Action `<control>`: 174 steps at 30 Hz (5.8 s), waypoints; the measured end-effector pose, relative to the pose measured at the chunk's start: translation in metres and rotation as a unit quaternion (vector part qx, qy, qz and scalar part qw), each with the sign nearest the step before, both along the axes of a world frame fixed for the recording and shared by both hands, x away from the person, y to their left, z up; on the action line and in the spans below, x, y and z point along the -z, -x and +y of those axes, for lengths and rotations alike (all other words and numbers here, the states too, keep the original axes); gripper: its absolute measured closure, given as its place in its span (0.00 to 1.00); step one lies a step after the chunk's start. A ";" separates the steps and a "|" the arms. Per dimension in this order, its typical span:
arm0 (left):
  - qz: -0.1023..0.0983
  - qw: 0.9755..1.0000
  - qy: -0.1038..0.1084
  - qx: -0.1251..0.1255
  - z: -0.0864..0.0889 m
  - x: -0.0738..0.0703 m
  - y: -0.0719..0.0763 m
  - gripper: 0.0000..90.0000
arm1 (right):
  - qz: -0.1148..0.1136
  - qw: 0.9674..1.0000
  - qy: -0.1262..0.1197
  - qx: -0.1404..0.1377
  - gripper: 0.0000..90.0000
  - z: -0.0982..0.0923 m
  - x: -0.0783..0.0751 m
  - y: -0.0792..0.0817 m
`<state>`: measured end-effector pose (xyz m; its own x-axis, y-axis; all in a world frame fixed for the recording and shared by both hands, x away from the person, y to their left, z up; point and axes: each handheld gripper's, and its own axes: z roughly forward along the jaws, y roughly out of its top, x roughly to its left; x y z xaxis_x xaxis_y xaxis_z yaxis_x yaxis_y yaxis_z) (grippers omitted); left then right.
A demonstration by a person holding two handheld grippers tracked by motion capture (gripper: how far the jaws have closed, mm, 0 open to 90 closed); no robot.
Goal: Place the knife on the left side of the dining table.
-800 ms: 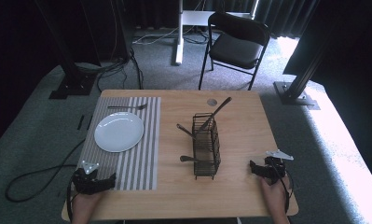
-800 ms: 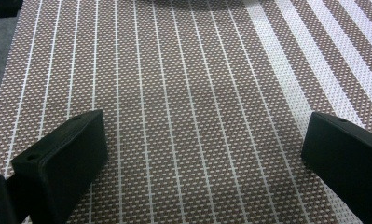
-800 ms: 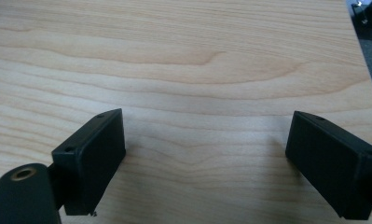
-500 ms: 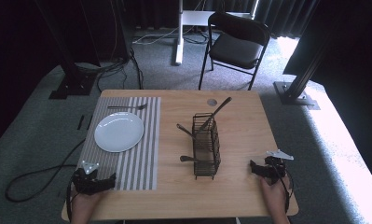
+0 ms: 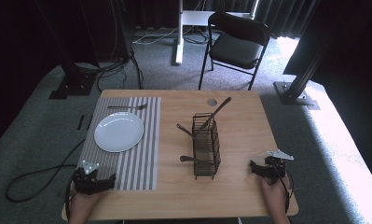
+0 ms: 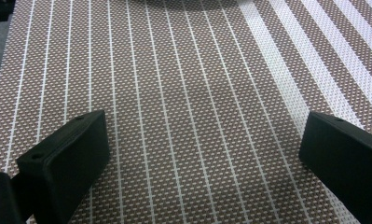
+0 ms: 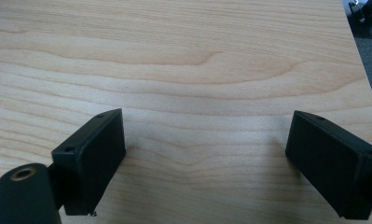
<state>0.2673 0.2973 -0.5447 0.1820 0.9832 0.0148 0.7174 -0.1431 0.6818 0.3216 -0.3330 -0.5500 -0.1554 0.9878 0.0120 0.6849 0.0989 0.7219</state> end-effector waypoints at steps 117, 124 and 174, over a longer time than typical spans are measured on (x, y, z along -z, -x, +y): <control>-0.067 0.952 0.117 0.274 -0.207 -0.163 -0.094 0.36 | -0.001 1.000 0.000 0.001 0.13 0.000 0.000 0.000; -0.063 0.950 0.128 0.278 -0.211 -0.159 -0.095 0.50 | -0.001 1.000 0.000 0.000 0.13 0.000 0.000 0.000; -0.111 0.909 0.166 0.365 -0.247 -0.172 -0.105 0.82 | -0.001 1.000 0.000 0.001 0.13 0.000 0.000 0.000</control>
